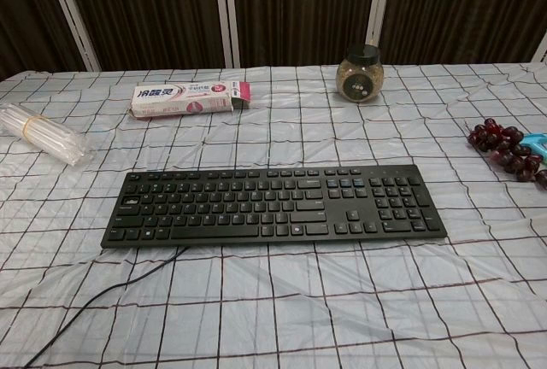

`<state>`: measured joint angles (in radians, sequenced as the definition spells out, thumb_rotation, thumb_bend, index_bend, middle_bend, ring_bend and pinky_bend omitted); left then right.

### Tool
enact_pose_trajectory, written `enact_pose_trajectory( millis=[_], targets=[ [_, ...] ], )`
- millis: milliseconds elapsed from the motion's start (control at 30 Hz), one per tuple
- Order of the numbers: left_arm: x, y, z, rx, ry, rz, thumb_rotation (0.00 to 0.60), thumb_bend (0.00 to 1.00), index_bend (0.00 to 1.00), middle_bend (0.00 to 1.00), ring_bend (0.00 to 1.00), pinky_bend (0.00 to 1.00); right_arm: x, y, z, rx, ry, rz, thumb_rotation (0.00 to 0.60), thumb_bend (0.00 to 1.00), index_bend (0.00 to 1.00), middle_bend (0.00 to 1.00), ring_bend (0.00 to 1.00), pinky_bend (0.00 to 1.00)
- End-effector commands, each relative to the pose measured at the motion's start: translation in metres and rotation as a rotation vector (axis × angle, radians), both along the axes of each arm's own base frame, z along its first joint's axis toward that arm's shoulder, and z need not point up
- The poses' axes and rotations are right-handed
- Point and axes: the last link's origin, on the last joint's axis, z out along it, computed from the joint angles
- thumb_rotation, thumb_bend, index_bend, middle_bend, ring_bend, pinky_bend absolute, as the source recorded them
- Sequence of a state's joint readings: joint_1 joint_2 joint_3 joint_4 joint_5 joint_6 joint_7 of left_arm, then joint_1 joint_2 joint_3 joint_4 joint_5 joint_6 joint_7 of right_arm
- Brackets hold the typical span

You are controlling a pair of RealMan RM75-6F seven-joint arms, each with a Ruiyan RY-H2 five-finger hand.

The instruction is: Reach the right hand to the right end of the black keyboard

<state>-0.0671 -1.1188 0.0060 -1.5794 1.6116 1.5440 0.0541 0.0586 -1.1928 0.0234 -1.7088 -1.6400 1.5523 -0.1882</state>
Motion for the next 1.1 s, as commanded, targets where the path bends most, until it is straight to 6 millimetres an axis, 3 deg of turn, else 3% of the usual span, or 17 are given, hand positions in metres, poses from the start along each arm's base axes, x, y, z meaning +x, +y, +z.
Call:
enact_pose_trajectory(
  millis=[33,867,933,1067,1100],
  targets=[
    [0.0,0.0,0.0,0.0,0.0,0.0,0.6,0.08,0.0,0.0,0.0,0.0,0.0,0.0,0.0,0.0,0.0,0.0,0.6,0.13,0.0,0.0,0.0,0.0],
    [0.0,0.002,0.0,0.005,-0.002,-0.003,0.6,0.08,0.0,0.0,0.0,0.0,0.007,-0.009,-0.01,0.038,-0.041,-0.02,0.6,0.13,0.0,0.0,0.0,0.0],
    [0.0,0.002,0.0,0.007,-0.002,-0.004,0.6,0.08,0.0,0.0,0.0,0.0,0.009,-0.012,-0.01,0.047,-0.05,-0.024,0.6,0.13,0.0,0.07,0.04,0.05],
    [0.0,0.002,0.0,0.007,0.0,-0.001,0.6,0.08,0.0,0.0,0.0,0.0,0.019,-0.025,-0.009,0.062,-0.064,-0.024,0.6,0.14,0.02,0.53,0.47,0.51],
    [0.0,0.002,0.0,0.006,0.001,-0.001,0.6,0.08,0.0,0.0,0.0,0.0,0.023,-0.029,-0.009,0.068,-0.071,-0.026,0.6,0.14,0.03,0.61,0.56,0.58]
  ],
)
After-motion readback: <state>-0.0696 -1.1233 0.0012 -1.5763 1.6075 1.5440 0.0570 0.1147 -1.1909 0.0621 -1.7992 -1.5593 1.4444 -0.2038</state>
